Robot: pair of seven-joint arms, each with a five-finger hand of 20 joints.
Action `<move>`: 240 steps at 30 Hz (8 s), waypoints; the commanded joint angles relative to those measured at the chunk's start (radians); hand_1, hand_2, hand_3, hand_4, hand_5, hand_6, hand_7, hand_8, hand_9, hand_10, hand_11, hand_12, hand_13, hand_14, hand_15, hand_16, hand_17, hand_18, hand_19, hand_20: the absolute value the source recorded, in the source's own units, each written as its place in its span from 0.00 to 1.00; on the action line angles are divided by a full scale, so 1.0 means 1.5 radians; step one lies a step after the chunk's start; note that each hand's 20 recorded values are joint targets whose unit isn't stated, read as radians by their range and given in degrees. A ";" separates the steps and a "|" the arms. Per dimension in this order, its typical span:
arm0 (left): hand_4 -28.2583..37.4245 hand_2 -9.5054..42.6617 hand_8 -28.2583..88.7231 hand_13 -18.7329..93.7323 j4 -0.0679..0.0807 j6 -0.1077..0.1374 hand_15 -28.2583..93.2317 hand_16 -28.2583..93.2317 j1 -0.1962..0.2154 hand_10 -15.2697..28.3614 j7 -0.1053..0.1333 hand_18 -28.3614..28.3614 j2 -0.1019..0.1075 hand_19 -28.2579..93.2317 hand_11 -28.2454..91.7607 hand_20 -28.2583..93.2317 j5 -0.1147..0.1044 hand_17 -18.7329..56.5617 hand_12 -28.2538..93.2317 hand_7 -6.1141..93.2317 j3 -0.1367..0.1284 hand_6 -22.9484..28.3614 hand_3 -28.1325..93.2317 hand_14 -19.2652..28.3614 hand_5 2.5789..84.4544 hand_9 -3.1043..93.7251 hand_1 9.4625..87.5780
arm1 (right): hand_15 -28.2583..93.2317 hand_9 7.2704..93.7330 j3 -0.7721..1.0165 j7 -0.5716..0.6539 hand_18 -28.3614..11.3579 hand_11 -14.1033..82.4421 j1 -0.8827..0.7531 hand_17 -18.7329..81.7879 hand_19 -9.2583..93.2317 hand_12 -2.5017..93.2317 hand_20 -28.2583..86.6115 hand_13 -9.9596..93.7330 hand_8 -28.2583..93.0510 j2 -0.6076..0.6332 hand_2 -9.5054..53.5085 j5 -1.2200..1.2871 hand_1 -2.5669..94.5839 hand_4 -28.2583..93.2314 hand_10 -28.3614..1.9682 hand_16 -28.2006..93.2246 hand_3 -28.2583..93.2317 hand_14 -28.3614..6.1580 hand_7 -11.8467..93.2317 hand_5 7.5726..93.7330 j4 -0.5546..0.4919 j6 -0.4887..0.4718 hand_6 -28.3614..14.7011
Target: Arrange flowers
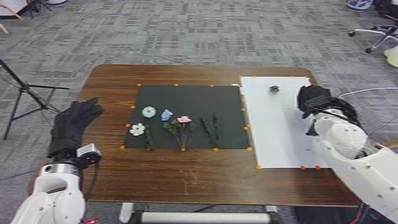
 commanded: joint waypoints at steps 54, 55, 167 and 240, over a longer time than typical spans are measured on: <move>0.00 0.45 0.18 0.51 0.000 -0.008 0.45 0.24 -0.016 0.70 -0.003 0.74 -0.001 0.36 0.43 0.38 -0.008 0.32 0.34 0.19 0.018 0.54 0.78 0.80 0.62 0.55 0.17 | 0.82 0.89 -0.282 -0.163 0.32 0.21 0.330 0.79 1.00 0.41 0.83 0.95 0.31 -0.225 0.00 0.390 0.70 0.11 0.67 0.50 0.70 0.85 0.31 0.81 0.026 -0.278 0.69; 0.00 0.45 0.18 0.51 0.000 -0.006 0.45 0.24 -0.014 0.70 -0.004 0.75 -0.002 0.36 0.43 0.38 -0.008 0.32 0.34 0.19 0.018 0.54 0.78 0.80 0.62 0.55 0.17 | 0.82 0.88 -0.276 -0.165 0.32 0.21 0.329 0.79 1.00 0.41 0.83 0.95 0.31 -0.227 0.00 0.385 0.70 0.11 0.67 0.50 0.70 0.84 0.32 0.80 0.032 -0.287 0.69; 0.00 0.45 0.18 0.50 -0.003 -0.025 0.45 0.24 -0.018 0.70 -0.027 0.75 -0.001 0.36 0.43 0.38 0.002 0.31 0.34 0.20 0.025 0.53 0.78 0.80 0.62 0.55 0.17 | 0.76 0.96 -0.162 -0.053 0.28 0.27 0.233 0.78 1.00 0.43 0.76 0.97 0.32 -0.067 0.00 0.065 0.67 0.08 0.65 0.50 0.70 0.82 0.31 0.82 0.047 0.100 0.64; 0.00 0.45 0.18 0.50 -0.003 -0.032 0.45 0.24 -0.023 0.70 -0.041 0.75 0.001 0.36 0.43 0.38 0.003 0.31 0.34 0.20 0.030 0.53 0.78 0.80 0.61 0.55 0.17 | 0.78 0.93 -0.331 -0.193 0.29 0.27 0.233 0.77 1.00 0.42 0.78 0.96 0.33 0.029 0.00 0.287 0.64 0.08 0.64 0.51 0.70 0.81 0.32 0.82 -0.200 -0.013 0.67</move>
